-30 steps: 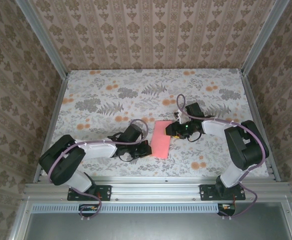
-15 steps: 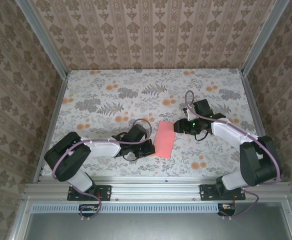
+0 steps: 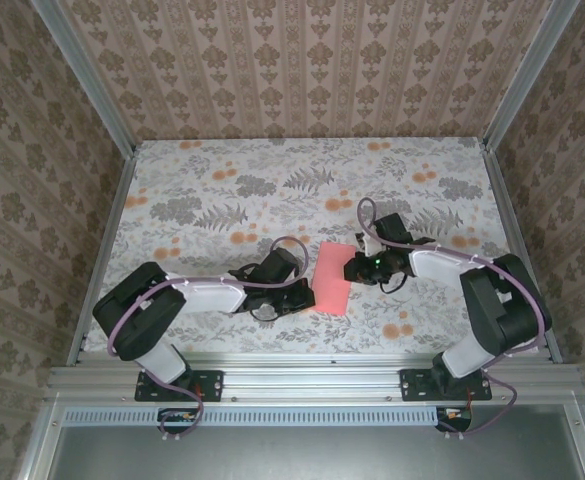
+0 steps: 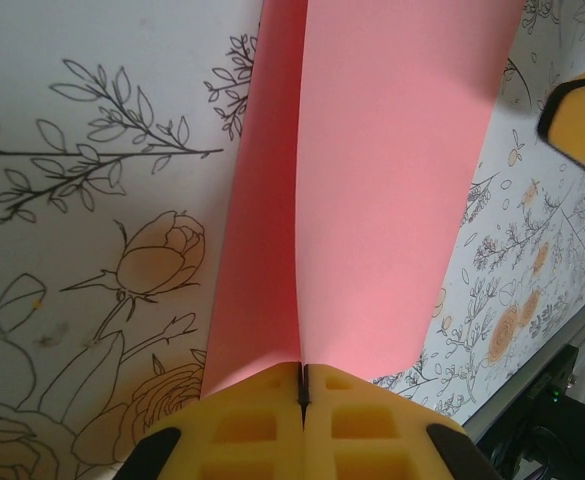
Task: Fold a paper plane with a square sheet of paper (pick it up from the middle)
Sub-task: Fold the triangle a second time at the center of the table.
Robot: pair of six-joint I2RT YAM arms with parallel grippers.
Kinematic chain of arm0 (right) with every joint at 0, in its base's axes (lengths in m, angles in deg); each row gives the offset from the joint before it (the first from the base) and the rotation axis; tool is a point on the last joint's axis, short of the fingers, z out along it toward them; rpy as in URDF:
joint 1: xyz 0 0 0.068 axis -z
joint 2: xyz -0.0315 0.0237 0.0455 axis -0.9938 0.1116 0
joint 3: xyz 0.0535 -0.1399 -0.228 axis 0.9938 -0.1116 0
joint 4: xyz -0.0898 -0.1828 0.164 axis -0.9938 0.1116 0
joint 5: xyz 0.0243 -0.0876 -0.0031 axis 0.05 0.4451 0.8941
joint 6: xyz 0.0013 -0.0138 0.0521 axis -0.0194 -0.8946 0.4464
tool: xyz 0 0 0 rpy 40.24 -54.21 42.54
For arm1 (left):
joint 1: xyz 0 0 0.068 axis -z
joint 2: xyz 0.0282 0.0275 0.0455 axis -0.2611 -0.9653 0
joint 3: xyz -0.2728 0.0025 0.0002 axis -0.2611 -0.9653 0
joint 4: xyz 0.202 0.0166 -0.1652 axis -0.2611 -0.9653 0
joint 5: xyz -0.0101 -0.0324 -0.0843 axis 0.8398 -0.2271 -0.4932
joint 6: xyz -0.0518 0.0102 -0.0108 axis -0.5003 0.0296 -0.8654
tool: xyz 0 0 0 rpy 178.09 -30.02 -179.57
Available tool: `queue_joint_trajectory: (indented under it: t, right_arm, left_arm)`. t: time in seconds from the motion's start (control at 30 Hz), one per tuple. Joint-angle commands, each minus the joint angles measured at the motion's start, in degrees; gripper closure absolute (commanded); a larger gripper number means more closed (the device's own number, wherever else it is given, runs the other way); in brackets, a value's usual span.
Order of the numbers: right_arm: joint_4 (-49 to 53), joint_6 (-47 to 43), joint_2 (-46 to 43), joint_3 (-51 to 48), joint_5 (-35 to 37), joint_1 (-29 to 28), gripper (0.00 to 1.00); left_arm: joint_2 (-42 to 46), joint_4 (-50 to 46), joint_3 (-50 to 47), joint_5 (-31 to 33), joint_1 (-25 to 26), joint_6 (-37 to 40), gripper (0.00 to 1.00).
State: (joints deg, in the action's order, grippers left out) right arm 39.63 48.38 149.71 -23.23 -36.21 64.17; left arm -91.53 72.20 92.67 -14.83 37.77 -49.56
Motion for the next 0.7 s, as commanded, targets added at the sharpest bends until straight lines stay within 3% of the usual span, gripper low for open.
queue_joint_trajectory:
  t: [0.0,0.67]
  right_arm:
    - [-1.7,0.0,2.2,-0.4,0.0,-0.5,0.85]
    - [1.4,-4.1,7.0,1.7,3.1,-1.8,0.94]
  left_arm:
    - [-0.8,-0.7,2.4,0.6,0.4,-0.7,0.94]
    - [-5.0,-0.8,7.9,-2.9,0.4,0.7,0.93]
